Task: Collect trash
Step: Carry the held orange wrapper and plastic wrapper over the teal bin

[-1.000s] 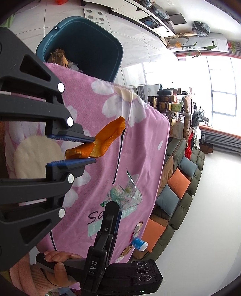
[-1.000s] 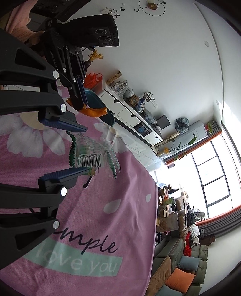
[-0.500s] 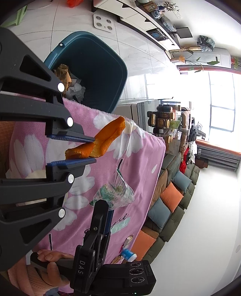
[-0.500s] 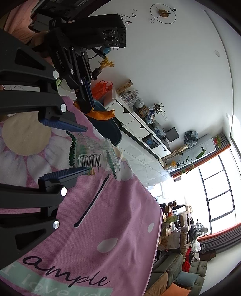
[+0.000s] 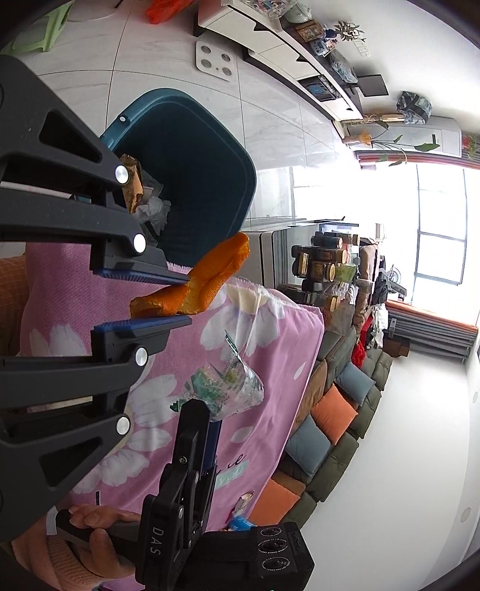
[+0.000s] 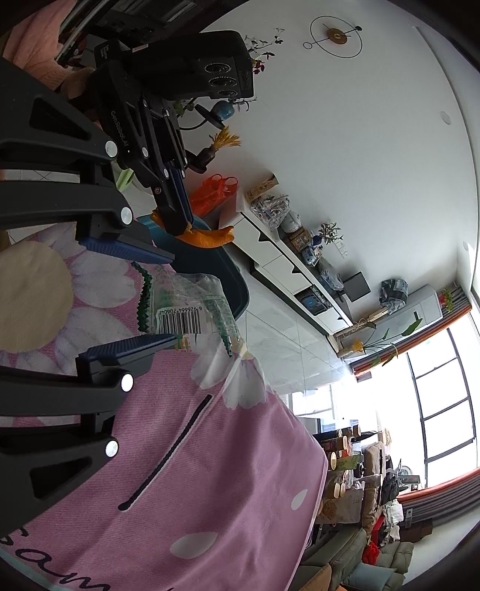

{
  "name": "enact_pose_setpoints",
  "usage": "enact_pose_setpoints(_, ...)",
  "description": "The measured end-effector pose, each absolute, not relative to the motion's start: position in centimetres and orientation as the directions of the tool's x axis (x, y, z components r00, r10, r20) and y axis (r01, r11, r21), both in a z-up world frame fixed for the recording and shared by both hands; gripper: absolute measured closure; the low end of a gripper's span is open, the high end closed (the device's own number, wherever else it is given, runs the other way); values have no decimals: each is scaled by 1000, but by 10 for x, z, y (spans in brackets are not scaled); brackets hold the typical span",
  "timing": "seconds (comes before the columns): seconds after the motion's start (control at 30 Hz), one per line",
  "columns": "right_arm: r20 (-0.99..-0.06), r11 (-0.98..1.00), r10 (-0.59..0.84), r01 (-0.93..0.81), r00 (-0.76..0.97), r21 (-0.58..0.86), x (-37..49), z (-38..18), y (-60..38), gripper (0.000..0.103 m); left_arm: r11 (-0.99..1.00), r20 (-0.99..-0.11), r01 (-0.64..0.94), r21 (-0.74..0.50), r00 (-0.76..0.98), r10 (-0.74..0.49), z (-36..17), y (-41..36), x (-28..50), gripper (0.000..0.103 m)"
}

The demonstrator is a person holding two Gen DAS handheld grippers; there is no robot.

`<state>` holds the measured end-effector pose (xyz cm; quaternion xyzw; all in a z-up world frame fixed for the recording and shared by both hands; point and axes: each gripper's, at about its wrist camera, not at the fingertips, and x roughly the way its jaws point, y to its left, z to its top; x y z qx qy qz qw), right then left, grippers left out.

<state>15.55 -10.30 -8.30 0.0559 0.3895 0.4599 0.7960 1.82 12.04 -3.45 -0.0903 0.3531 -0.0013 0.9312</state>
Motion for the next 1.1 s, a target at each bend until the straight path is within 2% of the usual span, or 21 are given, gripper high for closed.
enact_pose_setpoints(1.1,-646,512,748,-752,152,415,171,-92,-12,66,967,-695,-189,-170,719,18,-61,173,28,86)
